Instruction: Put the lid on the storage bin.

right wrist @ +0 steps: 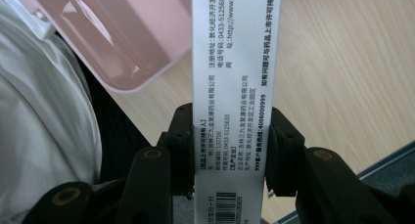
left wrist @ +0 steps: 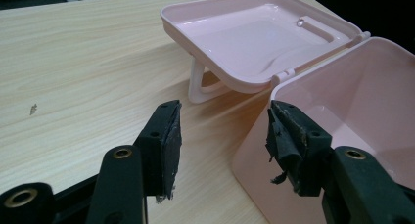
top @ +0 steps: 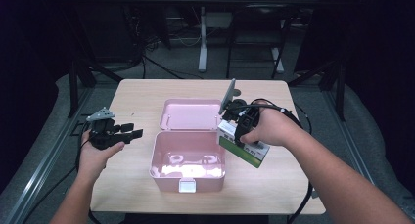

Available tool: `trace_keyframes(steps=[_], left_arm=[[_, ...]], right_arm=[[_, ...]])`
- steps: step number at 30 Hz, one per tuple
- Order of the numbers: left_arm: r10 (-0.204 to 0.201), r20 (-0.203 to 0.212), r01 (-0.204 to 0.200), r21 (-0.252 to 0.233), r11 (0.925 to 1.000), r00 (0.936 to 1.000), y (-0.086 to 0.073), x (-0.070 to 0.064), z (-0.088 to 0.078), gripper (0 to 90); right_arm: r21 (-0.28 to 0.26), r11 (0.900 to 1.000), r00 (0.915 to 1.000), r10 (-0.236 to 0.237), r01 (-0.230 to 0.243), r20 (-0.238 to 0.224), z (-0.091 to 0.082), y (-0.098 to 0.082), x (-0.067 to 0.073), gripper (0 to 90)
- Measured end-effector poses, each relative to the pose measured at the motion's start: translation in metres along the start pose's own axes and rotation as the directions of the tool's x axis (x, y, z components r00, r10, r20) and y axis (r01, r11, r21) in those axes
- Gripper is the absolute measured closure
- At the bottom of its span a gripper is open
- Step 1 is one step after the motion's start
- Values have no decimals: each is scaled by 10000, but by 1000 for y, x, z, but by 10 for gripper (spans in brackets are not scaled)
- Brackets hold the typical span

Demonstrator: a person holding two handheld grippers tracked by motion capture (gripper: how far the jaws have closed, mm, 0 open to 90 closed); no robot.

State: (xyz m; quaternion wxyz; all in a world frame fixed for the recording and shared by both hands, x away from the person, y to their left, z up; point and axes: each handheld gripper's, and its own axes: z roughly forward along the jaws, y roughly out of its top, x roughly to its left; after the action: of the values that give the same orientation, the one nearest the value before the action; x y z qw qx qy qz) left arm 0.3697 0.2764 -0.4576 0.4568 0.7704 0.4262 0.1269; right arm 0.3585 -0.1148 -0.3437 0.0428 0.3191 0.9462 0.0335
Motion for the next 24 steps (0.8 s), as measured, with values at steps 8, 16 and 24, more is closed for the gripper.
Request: trace_keyframes(steps=[8, 16, 24], left_arm=[[24, 18, -24, -4, 10000, 10000, 0, 1, -1, 466], [2, 5, -2, 1, 10000, 10000, 0, 1, 0, 466], [14, 15, -14, -1, 10000, 10000, 0, 1, 0, 466]], right_arm=[[-104, 9986, 9986, -518, 517, -99, 0, 22, 13, 616], [-223, 9961, 9961, -858, 853, -224, 4, 38, 22, 616], [-277, 9907, 9907, -1337, 1329, -266, 4, 56, 34, 616]])
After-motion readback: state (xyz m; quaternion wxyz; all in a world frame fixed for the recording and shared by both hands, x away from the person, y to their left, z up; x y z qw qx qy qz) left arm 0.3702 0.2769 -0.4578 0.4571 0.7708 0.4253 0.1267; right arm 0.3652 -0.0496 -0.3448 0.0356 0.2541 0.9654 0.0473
